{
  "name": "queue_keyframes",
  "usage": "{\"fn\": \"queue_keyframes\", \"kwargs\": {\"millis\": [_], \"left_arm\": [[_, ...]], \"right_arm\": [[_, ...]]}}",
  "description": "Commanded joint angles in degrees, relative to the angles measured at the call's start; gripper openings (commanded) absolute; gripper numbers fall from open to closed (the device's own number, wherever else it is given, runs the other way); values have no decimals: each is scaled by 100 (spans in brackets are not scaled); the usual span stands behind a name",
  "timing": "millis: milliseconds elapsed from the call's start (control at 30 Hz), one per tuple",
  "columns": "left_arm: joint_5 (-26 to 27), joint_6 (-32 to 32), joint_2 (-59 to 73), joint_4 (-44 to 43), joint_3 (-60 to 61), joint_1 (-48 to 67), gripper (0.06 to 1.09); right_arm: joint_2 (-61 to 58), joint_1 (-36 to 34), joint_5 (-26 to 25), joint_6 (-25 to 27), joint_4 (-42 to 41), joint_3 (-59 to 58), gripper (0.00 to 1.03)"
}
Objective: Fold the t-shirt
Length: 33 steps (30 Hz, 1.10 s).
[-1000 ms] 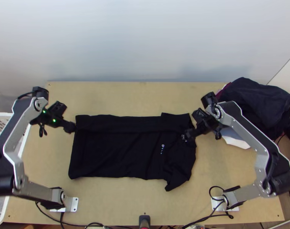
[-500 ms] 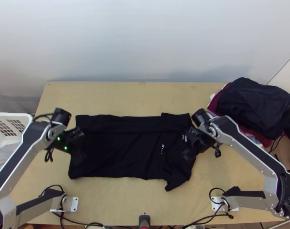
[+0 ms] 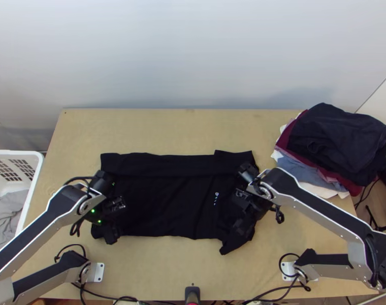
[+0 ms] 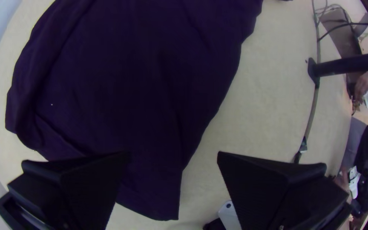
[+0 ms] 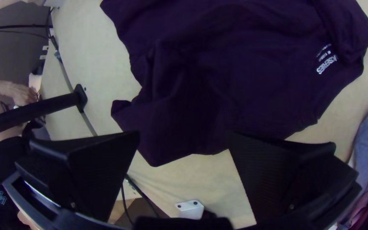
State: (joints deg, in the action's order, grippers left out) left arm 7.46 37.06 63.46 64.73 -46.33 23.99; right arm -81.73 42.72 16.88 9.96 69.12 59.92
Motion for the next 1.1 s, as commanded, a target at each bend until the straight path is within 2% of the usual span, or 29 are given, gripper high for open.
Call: {"fn": "queue_keyframes", "kwargs": {"millis": [0, 100, 233, 400, 467, 600, 667, 700, 767, 800, 933, 1000, 1067], "left_arm": [[-52, -94, -80, -171, 256, 466, 103], [-78, -225, -185, -206, 379, 809, 103], [-342, -278, -185, -461, 590, 1038, 103], [-404, -190, -238, -558, 888, 1029, 103], [-535, -102, -273, -751, 1117, 1038, 100], [-553, -94, -264, -892, 1222, 967, 97], [-562, -94, -264, -980, 1231, 967, 89], [-562, -94, -264, -1024, 1249, 967, 88], [-571, -67, -247, -1085, 1258, 906, 88], [-571, -6, -229, -1103, 1275, 862, 84], [-579, 135, -247, -1287, 1442, 695, 81], [-597, 179, -255, -1384, 1451, 607, 70], [-597, 232, -247, -1419, 1407, 475, 68]], "right_arm": [[-115, 386, 8, -29, 40, 28, 92], [-194, 544, 105, -29, 40, 28, 87], [-396, 773, 122, -29, 101, 160, 87], [-589, 878, 122, -38, 128, 125, 86], [-633, 914, 122, -46, 110, 99, 86], [-642, 922, 122, -55, 14, 72, 70], [-660, 896, 122, -55, 5, 55, 69], [-660, 887, 122, -55, -13, 46, 69], [-660, 870, 122, -55, -145, 11, 56], [-660, 843, 122, -55, -215, -33, 51], [-651, 799, 122, -55, -373, -156, 39], [-651, 791, 122, -55, -426, -174, 32], [-642, 773, 122, -55, -452, -191, 27]]}}
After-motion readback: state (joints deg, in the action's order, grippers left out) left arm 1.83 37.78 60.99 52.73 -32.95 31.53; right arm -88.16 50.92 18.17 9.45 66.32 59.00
